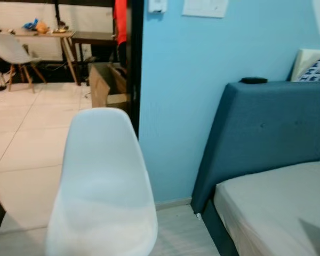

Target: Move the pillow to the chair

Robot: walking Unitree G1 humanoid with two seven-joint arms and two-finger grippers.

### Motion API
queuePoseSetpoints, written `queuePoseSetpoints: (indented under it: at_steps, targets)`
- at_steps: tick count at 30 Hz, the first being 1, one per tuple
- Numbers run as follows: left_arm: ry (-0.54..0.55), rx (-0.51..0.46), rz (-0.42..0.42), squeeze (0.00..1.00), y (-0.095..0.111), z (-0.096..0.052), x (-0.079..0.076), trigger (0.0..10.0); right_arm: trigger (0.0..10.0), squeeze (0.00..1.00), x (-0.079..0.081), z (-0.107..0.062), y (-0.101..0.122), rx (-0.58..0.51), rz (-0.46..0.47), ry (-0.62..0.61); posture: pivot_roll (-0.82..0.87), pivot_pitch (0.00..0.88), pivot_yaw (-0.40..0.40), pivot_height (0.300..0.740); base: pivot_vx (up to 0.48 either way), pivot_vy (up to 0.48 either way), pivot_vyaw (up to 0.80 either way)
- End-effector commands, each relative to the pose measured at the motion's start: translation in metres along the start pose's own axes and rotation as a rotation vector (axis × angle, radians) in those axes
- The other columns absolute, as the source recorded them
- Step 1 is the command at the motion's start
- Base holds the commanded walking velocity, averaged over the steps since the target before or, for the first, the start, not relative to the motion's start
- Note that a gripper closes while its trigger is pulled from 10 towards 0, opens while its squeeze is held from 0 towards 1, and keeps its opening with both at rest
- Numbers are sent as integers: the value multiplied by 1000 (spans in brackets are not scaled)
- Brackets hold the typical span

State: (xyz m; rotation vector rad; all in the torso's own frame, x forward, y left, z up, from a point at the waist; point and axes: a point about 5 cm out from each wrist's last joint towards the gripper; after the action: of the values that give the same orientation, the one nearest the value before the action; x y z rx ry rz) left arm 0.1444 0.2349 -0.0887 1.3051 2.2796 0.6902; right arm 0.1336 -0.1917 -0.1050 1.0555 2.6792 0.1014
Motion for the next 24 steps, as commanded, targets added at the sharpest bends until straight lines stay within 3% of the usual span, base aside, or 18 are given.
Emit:
queuePoseSetpoints:
  at_steps: [1, 6, 11, 13, 15, 17, 21, 24]
  targets:
    - [12, 20, 69, 0, -4, 0, -1, 10000, 10000, 0, 0, 0, -5, 9, 17, -5, 34, 14, -40, 740, 0, 0, -781]
    - [6, -12, 88, 0, 3, 2, -10, 10000, 10000, 0, -7, -1, -8, 8, 48, -27, 32, 0, -39, 740, 0, 0, -781]
    - [-58, -8, 94, 0, 11, 6, -24, 10000, 10000, 0, -21, -3, -17, 23, 148, -82, 24, 0, -26, 740, 0, 0, -781]
    - [-58, -8, 94, 0, 11, 6, -24, 10000, 10000, 0, -21, -3, -17, 23, 148, -82, 24, 0, -26, 740, 0, 0, -781]
    - [-119, 2, 109, 0, 12, 7, -34, 10000, 10000, 0, -27, -4, -19, 16, 232, -120, 13, 22, -15, 740, 0, 0, -781]
    - [-119, 2, 109, 0, 12, 7, -34, 10000, 10000, 0, -27, -4, -19, 16, 232, -120, 13, 22, -15, 740, 0, 0, -781]
    - [-161, 37, 142, 0, 0, 5, -43, 10000, 10000, 0, -32, -6, -23, 5, 330, -165, 31, 19, -22, 740, 0, 0, -781]
    - [-165, 74, 155, 0, -14, 1, -39, 10000, 10000, 0, -34, -6, -26, 7, 338, -186, 21, 23, -15, 740, 0, 0, -781]
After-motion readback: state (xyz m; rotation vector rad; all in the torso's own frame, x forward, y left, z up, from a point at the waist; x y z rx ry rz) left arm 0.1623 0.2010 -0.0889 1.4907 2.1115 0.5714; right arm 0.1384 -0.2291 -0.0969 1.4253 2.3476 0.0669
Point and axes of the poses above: a point about 5 cm out from each wrist's last joint towards the gripper, its own z axis pointing out of the wrist towards the gripper, its own y axis along the axis of the wrist's last joint, x = y × z, and after that the axes turned 12 degrees about -z, right-handed
